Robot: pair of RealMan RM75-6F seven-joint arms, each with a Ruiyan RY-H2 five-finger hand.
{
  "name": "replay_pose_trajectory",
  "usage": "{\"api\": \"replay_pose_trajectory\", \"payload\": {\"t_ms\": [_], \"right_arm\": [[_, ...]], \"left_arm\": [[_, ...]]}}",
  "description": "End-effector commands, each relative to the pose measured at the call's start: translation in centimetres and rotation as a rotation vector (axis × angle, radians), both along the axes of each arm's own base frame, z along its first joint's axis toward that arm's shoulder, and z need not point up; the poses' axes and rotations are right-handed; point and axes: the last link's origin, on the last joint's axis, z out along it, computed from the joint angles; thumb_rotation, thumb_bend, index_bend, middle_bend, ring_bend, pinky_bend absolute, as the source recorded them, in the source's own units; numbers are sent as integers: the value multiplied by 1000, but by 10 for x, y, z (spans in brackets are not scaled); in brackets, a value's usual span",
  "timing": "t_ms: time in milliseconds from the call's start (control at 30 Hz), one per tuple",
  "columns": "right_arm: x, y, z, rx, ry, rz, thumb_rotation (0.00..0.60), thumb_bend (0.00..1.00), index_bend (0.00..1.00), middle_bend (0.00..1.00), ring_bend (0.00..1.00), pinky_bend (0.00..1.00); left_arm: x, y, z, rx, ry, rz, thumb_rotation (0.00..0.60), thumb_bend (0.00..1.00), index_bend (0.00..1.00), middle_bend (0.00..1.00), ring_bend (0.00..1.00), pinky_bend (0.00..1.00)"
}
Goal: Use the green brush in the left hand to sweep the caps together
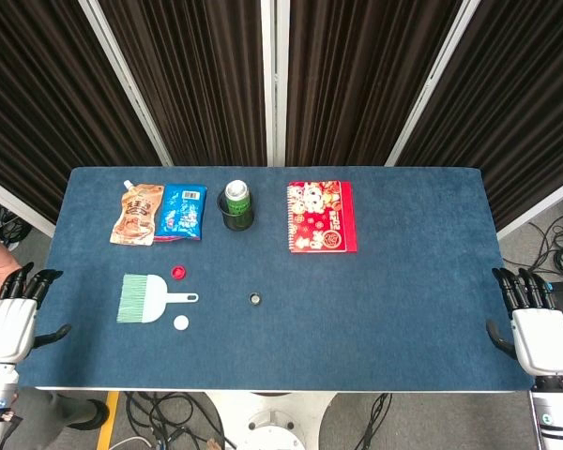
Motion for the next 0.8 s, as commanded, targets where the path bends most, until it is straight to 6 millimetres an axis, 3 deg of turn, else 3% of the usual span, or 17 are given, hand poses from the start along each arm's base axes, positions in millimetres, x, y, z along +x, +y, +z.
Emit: {"api": "replay_pose_trajectory", "payload": {"t_ms": [33,333,500,600,800], "right_arm": [[0,0,0,0,1,0,600,274,0,101,0,74],[-1,2,5,-1,2,2,600,274,0,101,0,74],[-1,-4,13,-30,41,7,600,274,0,98,0,74],[1,-7,17,-43,57,14,600,273,0,96,0,72],[2,-11,25,-61,82,19,600,273,0,89,0,45]], "left_arm": [[-1,-6,-4,-7,-6,9,600,59,194,185,45,105],[4,0,-3,-3,-6,0,600,60,194,184,45,105],[18,25,-1,-15,-9,-59,600,59,217,200,109,107],[30,46,-3,-25,2,-116,600,66,257,269,185,144],[53,82,-30,-120,-35,-157,600,119,316,329,231,170]]}}
